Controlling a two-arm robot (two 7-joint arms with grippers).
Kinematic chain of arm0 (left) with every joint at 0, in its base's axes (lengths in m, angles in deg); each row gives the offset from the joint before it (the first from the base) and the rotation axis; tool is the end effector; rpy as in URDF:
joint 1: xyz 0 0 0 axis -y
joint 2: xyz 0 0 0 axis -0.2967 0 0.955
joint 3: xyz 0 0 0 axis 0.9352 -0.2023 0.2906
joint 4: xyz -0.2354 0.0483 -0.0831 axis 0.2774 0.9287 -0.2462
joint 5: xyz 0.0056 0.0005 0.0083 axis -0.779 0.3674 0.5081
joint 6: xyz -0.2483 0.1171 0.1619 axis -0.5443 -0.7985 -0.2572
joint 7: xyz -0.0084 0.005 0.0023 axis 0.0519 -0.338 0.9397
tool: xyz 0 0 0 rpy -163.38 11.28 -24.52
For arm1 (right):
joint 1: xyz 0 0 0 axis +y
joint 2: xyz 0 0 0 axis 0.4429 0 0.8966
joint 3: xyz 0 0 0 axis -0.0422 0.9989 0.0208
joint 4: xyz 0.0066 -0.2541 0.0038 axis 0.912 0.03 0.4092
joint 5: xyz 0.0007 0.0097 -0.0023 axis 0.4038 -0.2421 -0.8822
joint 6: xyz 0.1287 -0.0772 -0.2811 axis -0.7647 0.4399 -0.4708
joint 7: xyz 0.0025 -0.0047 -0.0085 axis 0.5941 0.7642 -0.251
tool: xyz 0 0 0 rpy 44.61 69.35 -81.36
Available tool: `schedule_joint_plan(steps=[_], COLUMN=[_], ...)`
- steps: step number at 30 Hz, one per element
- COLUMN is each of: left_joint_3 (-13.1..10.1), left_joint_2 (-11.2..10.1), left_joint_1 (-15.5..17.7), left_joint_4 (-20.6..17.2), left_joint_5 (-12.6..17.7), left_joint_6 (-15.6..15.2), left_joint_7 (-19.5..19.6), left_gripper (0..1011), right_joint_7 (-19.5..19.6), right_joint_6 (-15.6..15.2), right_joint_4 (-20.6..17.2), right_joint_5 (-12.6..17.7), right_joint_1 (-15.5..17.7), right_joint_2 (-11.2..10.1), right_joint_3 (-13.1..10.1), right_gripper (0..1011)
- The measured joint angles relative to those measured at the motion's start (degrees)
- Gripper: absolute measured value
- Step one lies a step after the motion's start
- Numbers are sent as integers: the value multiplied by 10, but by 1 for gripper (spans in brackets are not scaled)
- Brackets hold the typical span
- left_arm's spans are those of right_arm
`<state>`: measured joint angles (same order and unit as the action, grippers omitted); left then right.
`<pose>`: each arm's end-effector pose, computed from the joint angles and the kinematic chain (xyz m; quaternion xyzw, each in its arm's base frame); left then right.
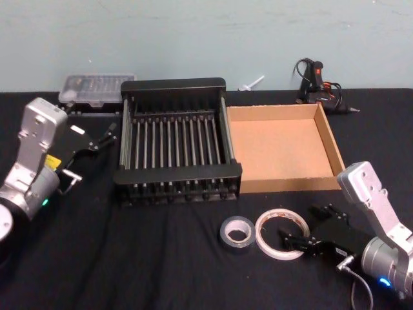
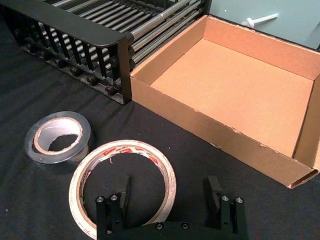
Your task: Pick up the white tape and place it into the black box , Pick up the silver tape and place it into the brown box.
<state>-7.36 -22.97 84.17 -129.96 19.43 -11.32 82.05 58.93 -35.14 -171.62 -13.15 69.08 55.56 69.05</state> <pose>0.3617 0.0596 -0.2753 0.1415 -0.1324 0.5799 0.7913 0.2945 -0.0251 -0.2754 -0.2441 0.0811 -0.4416 0.8596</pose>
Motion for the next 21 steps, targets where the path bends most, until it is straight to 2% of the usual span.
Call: schedule_joint_plan(steps=[6, 8, 17, 19, 21], left_joint_3=[0, 0, 0, 0, 0], left_joint_2=[0, 0, 0, 0, 0], left_joint_1=[0, 0, 0, 0, 0], left_joint_4=[0, 0, 0, 0, 0], left_joint_5=[0, 0, 0, 0, 0], left_joint_6=[0, 0, 0, 0, 0], left_joint_7=[0, 0, 0, 0, 0], left_gripper=[1001, 1001, 1001, 1001, 1001], right_joint_7=[0, 0, 0, 0, 1], right_joint_6=[0, 0, 1, 1, 1], right_joint_4=[0, 0, 0, 0, 0], right_joint_5=[1, 1, 2, 2, 2], right_joint_1=[0, 0, -1, -1, -1], right_joint_2=[0, 0, -1, -1, -1], right_joint_3=[0, 1, 1, 1, 1], right_gripper=[891, 810, 561, 473, 433])
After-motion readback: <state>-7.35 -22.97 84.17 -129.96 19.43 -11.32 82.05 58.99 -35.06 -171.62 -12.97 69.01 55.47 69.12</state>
